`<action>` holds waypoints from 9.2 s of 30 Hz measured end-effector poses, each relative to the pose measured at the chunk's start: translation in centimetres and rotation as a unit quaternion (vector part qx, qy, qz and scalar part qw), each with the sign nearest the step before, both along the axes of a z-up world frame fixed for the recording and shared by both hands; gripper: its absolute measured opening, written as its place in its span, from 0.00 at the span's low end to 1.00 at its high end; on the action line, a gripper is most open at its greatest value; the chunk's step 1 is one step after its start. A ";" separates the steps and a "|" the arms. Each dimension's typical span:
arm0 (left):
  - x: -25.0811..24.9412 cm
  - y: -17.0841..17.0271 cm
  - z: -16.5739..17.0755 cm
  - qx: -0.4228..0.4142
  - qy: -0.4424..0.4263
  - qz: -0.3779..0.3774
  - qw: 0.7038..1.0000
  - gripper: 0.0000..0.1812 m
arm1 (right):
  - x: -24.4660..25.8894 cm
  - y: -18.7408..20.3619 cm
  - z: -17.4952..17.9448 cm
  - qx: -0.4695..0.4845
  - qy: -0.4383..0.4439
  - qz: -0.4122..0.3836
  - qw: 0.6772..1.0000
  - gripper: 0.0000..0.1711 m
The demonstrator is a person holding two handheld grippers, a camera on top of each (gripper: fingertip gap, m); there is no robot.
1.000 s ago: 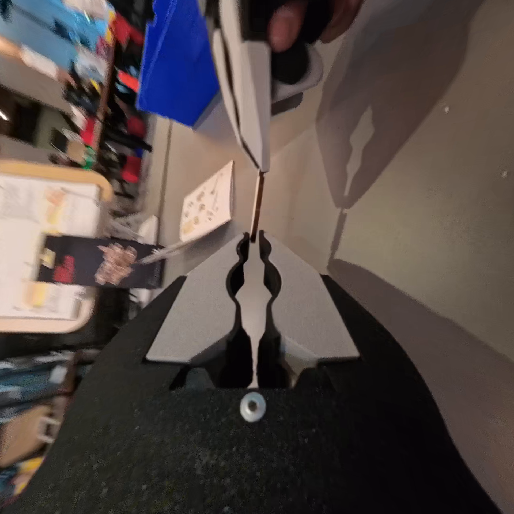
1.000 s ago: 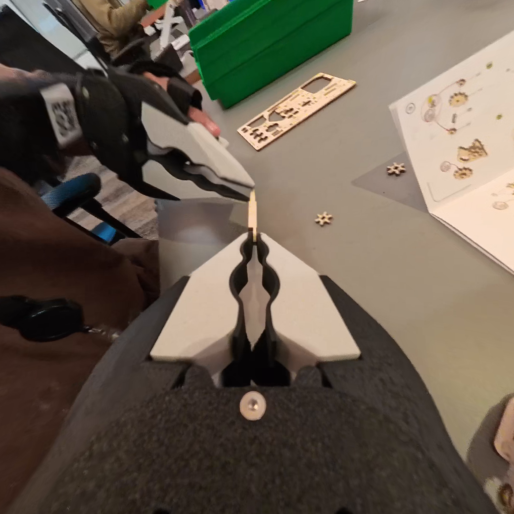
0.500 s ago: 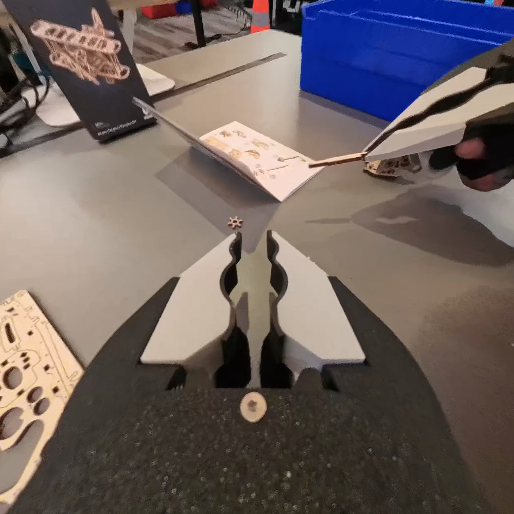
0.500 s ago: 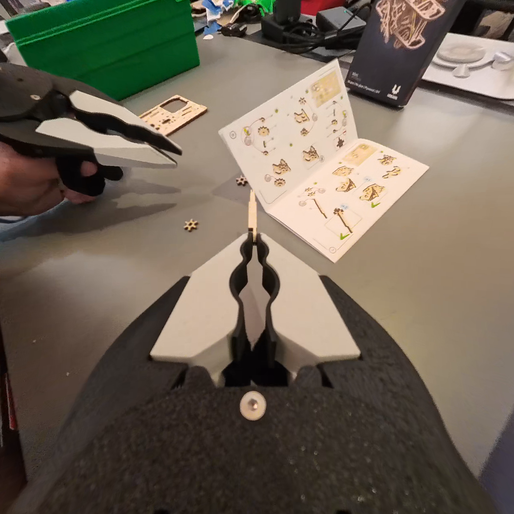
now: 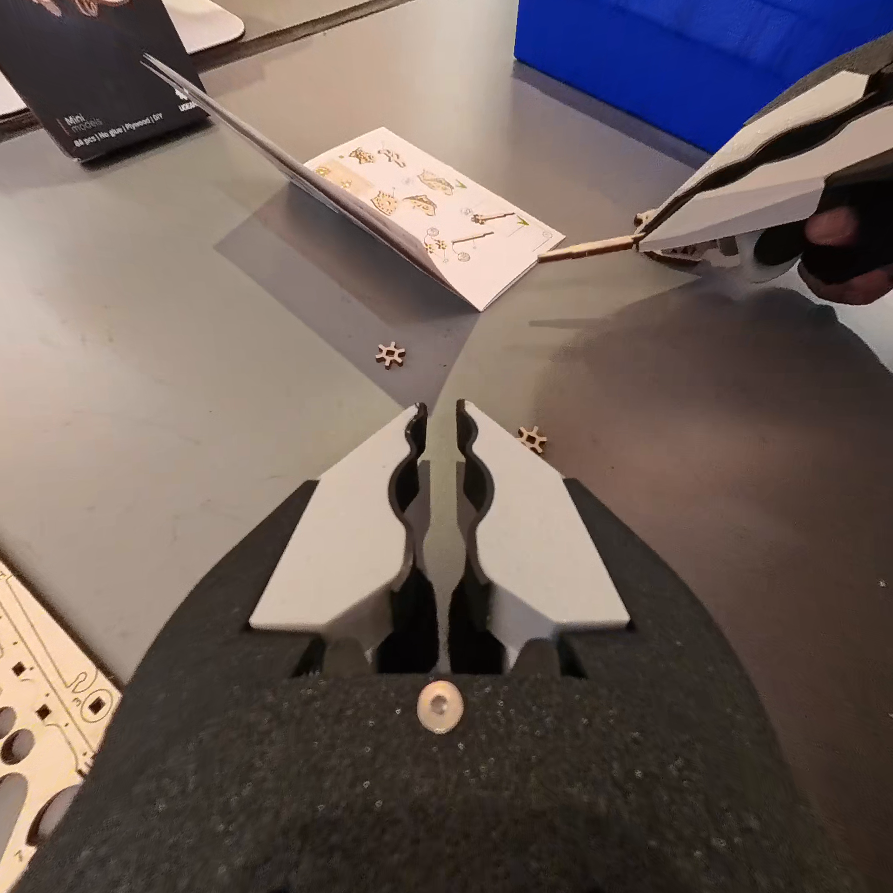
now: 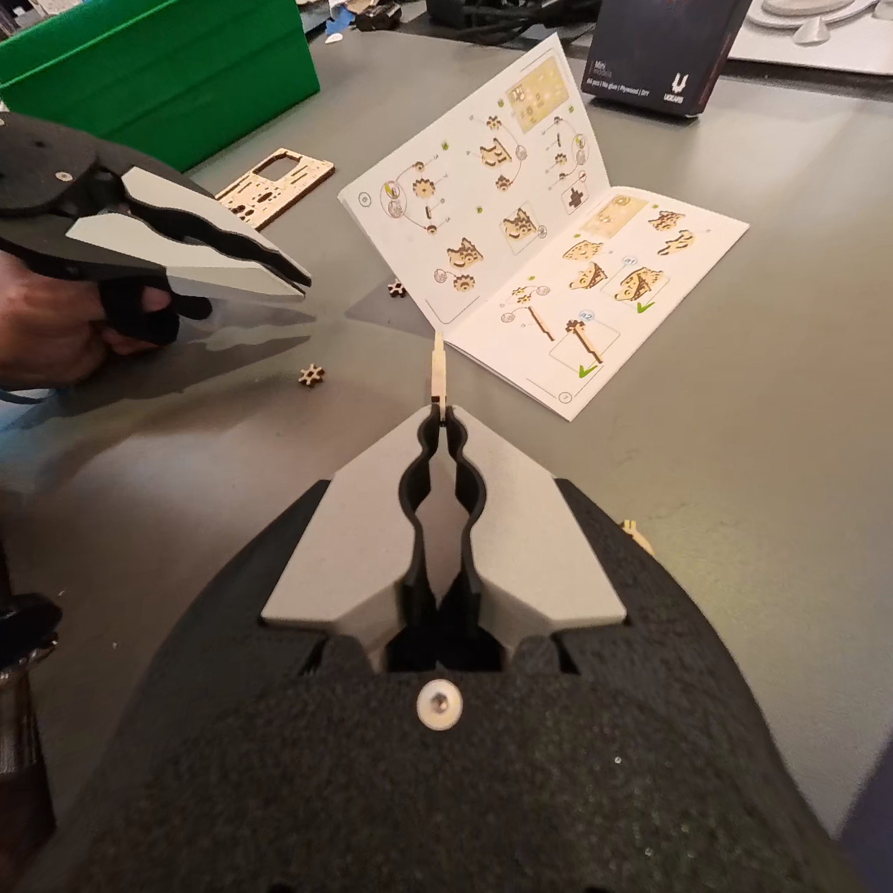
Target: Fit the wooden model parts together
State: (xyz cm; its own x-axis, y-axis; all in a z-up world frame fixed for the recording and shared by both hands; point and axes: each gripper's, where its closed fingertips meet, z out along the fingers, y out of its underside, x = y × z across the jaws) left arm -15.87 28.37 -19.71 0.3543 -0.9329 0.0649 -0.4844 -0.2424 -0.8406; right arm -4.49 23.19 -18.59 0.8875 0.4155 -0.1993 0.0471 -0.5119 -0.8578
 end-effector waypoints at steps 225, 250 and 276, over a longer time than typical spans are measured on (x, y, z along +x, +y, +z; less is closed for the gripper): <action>3.6 -9.4 16.8 -0.222 -0.364 -0.298 0.854 0.06 | -5.7 -6.4 13.1 0.106 0.382 0.185 0.899 0.01; 3.5 -9.3 15.9 -0.222 -0.362 -0.301 0.854 0.06 | -5.5 -6.0 12.7 0.100 0.371 0.167 0.908 0.01; 5.1 -8.7 14.0 -0.246 -0.331 -0.277 0.868 0.08 | -3.2 -5.8 12.3 0.113 0.321 0.123 0.932 0.01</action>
